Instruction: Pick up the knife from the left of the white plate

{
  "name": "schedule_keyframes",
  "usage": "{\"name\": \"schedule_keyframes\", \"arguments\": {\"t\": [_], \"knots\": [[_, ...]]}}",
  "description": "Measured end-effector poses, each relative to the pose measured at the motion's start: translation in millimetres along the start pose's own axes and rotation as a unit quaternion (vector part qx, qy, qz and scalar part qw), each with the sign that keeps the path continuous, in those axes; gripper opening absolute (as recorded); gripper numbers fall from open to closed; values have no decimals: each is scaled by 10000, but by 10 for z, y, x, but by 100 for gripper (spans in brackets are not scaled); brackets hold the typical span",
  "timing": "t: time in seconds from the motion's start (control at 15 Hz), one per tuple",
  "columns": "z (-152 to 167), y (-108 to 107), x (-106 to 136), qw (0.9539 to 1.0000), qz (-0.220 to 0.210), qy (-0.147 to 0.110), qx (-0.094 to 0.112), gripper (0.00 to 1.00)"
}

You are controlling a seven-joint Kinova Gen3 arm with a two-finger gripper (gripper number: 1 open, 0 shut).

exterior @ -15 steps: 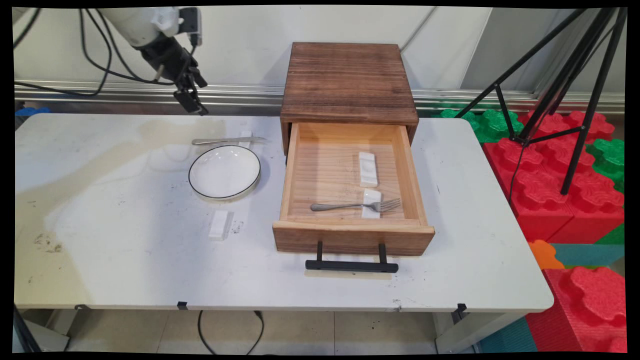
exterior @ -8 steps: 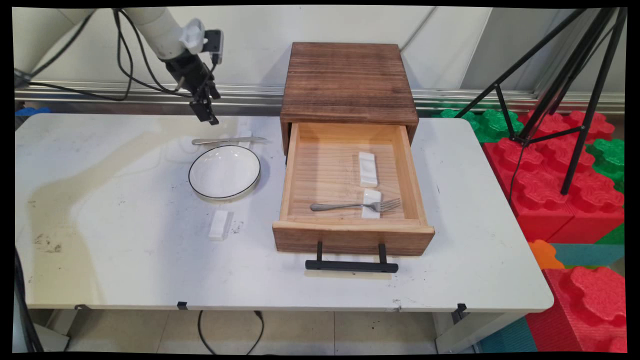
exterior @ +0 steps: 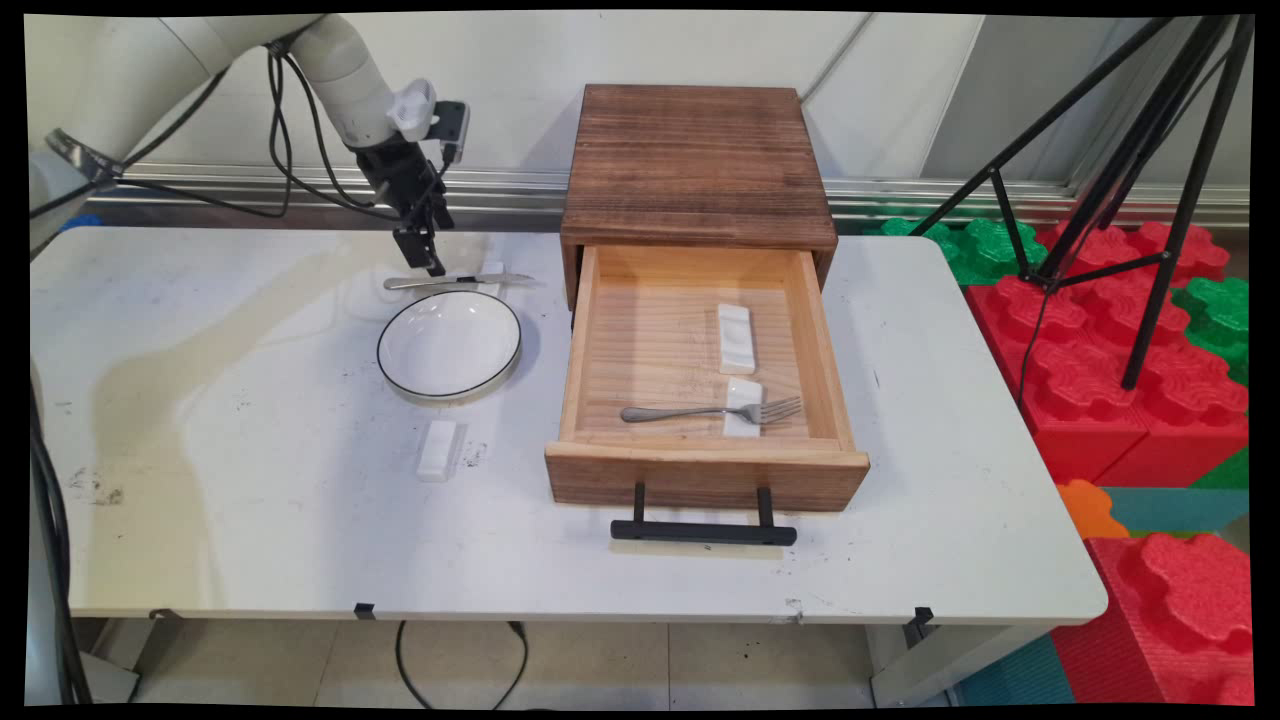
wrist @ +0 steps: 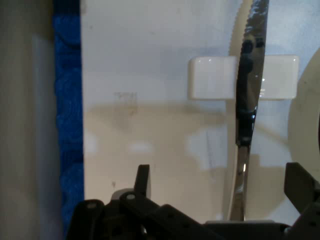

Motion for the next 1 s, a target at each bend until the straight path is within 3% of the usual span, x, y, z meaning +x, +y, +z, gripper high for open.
{"name": "schedule_keyframes", "arguments": {"t": [0.47,0.93,1.0], "knots": [[262,-60,64,9997,20,30,-226,100],[386,-118,78,9995,0,45,-300,100],[400,-125,79,9995,0,46,-313,0]]}}
